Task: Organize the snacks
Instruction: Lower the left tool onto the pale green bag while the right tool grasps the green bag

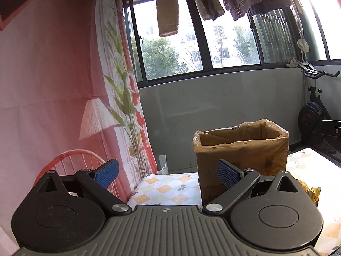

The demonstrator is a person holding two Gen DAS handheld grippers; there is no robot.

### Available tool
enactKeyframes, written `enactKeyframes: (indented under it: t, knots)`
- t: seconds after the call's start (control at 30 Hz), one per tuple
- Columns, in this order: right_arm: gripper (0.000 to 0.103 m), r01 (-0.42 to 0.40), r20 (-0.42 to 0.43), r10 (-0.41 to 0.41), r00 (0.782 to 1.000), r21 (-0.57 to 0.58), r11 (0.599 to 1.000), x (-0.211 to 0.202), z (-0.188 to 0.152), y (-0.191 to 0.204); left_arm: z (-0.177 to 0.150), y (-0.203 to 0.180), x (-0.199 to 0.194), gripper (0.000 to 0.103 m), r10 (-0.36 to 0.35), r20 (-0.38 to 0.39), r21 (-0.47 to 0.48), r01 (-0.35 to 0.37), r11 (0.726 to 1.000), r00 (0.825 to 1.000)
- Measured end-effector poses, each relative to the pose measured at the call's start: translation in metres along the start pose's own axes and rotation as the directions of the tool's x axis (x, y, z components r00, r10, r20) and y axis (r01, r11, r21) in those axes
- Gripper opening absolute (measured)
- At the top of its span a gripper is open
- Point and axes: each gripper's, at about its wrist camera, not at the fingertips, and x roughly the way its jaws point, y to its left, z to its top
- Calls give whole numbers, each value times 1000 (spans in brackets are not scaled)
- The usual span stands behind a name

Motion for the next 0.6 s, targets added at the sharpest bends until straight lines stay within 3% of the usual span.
enactKeyframes:
  t: [0.17, 0.33, 0.43, 0.6]
  knots:
    - [103, -25, -84, 29, 996, 48, 999, 43, -23, -10, -11, -9, 39, 99, -51, -55, -61, 47, 997, 997]
    - [103, -39, -177, 47, 983, 48, 998, 67, -63, -11, -35, -19, 68, 99, -57, -107, -89, 47, 995, 993]
    - [103, -18, -240, 31, 970, 56, 998, 77, -90, -10, -56, -27, 87, 98, -89, -183, -71, 77, 994, 979]
    - [103, 10, -301, 1, 954, 34, 999, 88, -121, -8, -83, -32, 115, 97, -115, -268, -125, 84, 989, 956]
